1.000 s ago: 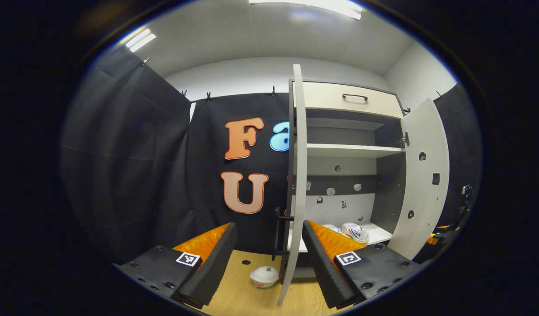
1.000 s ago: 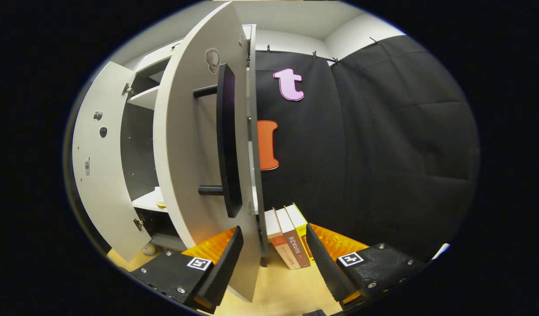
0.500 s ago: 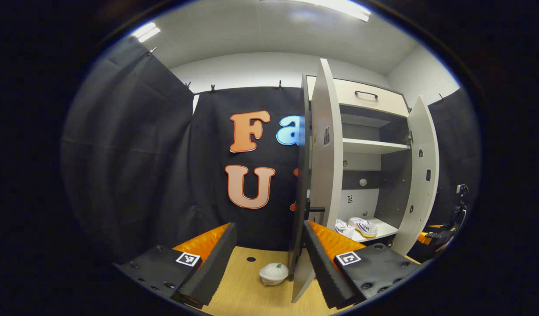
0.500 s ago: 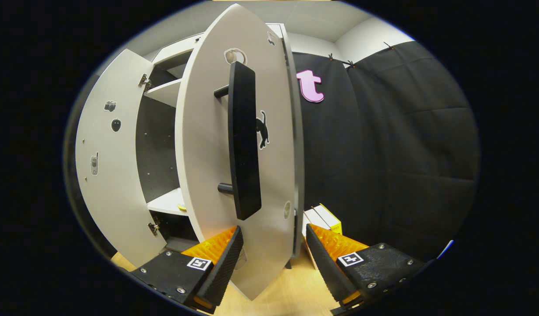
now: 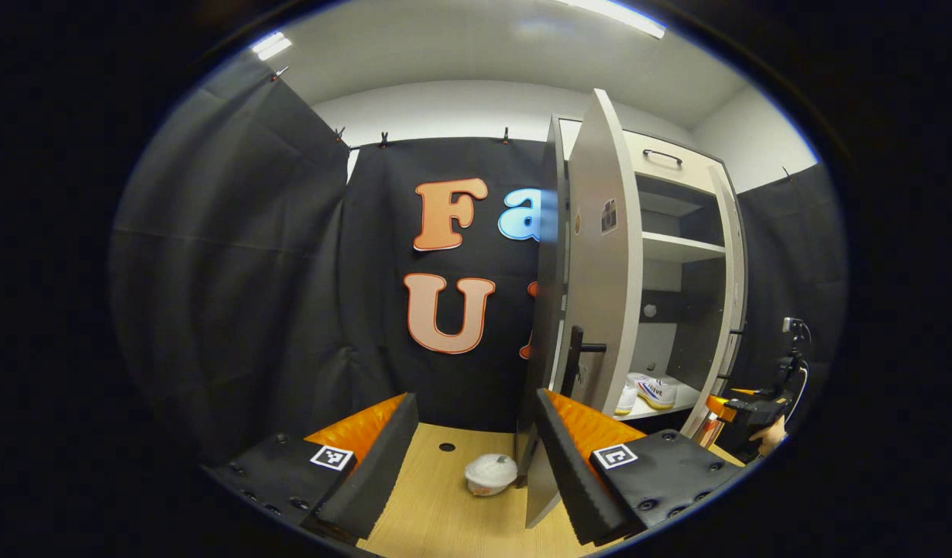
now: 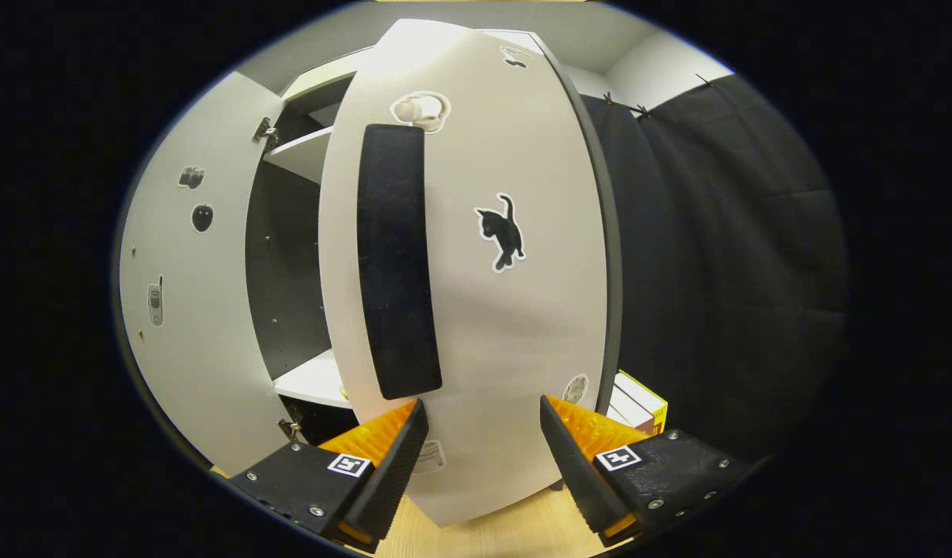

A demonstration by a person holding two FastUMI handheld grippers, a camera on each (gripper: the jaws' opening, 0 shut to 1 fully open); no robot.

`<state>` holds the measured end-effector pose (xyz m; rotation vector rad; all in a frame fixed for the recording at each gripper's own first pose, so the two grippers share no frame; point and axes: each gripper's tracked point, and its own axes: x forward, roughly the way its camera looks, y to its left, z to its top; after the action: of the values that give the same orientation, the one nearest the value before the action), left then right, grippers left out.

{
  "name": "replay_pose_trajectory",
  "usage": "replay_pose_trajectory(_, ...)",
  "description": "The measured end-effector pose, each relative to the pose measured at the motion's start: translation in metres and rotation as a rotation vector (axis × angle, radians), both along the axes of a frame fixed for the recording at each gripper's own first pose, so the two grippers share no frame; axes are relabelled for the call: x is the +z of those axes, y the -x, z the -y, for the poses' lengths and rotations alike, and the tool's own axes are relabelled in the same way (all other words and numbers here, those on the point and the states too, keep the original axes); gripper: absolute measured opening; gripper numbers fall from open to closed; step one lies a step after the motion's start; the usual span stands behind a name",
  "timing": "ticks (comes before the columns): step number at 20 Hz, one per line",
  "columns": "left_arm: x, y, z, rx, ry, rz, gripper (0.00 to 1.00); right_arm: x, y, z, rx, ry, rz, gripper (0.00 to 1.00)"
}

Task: Grab one shoe with the right hand and put it into the shoe cabinet, grab the other shoe with the left hand and put it into the shoe cabinet; then close the right door with the right hand and the left door with the left hand.

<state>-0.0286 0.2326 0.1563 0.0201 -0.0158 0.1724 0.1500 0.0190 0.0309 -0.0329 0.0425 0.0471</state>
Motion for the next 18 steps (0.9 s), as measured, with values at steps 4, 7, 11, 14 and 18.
replay_pose_trajectory(4,-0.011,-0.006,-0.005,-0.011,0.015,-0.013,0.94,-0.003,-0.008,-0.003,0.005,-0.026,-0.013,0.90)
replay_pose_trajectory(7,-0.017,-0.013,-0.005,-0.022,0.013,-0.025,0.97,-0.003,-0.016,-0.007,-0.011,0.003,-0.014,0.90)
replay_pose_trajectory(11,-0.026,-0.021,-0.006,-0.033,0.016,-0.035,0.96,-0.002,-0.023,-0.012,-0.035,0.037,-0.012,0.91)
replay_pose_trajectory(14,-0.042,-0.036,-0.010,-0.034,0.019,-0.051,0.97,-0.002,-0.028,-0.014,-0.037,0.040,-0.012,0.91)
replay_pose_trajectory(18,-0.063,-0.054,-0.020,-0.002,0.005,-0.067,0.97,-0.003,-0.034,-0.016,-0.050,0.054,-0.007,0.91)
